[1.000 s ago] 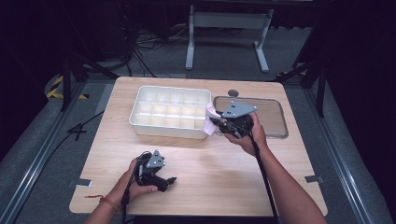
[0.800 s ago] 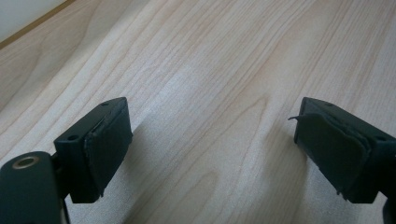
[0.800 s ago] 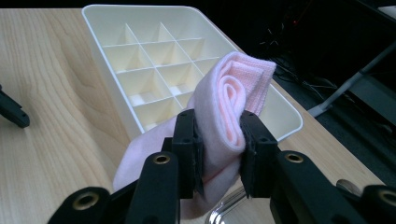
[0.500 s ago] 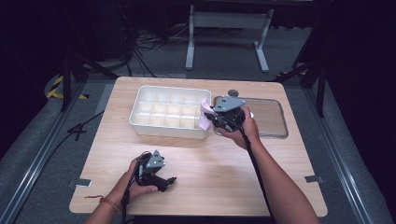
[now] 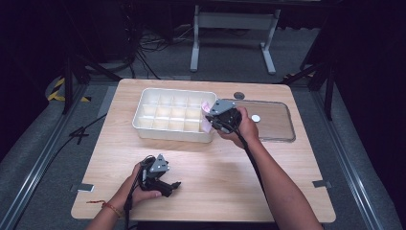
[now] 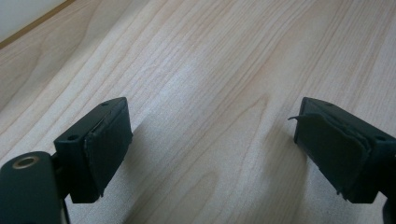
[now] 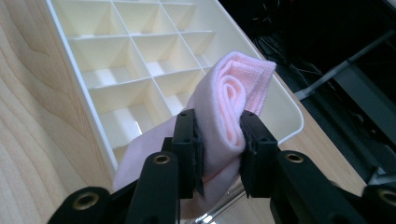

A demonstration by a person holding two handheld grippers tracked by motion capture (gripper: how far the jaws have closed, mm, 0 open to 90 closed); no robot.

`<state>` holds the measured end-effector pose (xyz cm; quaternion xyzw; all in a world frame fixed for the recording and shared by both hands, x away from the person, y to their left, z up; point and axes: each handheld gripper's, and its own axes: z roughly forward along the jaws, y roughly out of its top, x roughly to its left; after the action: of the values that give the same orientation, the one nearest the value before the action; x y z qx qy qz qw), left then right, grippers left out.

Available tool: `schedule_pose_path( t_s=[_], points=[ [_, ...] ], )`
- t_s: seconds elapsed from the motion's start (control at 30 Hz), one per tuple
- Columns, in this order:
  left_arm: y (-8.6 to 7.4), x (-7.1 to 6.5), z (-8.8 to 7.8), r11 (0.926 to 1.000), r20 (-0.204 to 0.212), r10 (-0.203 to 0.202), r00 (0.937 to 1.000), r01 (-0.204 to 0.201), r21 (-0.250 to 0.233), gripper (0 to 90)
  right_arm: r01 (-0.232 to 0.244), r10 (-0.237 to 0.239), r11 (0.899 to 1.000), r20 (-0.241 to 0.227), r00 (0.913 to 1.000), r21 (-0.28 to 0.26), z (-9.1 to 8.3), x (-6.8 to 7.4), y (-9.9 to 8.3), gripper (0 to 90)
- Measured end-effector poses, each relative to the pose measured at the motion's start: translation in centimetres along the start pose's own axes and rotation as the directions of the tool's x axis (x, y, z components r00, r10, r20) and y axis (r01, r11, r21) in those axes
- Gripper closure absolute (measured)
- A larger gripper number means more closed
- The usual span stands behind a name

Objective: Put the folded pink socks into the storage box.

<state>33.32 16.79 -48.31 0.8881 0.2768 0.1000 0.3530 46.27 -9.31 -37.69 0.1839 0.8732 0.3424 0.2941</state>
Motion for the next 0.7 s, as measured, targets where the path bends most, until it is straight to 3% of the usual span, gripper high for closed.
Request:
schedule_pose_path(
  t_s=[0.27, 0.53, 0.7],
  points=[
    [0.0, 0.0, 0.0, 1.0000, -0.001, -0.001, 1.0000, 0.001, -0.002, 11.4, -0.002, 0.003, 0.999, -0.032, 0.9995, 0.035, 1.6, 0.0, 0.2, 70.9],
    [0.0, 0.0, 0.0, 1.0000, -0.001, -0.001, 1.0000, 0.001, -0.002, 11.4, -0.009, 0.016, 0.996, -0.088, 0.9960, 0.090, 2.0, -0.7, 0.0, 70.8],
    [0.0, 0.0, 0.0, 1.0000, -0.001, -0.001, 1.0000, 0.001, -0.002, 11.4, -0.006, 0.015, 0.995, -0.085, 0.9962, 0.097, 2.3, -0.8, 0.0, 70.8]
  ],
)
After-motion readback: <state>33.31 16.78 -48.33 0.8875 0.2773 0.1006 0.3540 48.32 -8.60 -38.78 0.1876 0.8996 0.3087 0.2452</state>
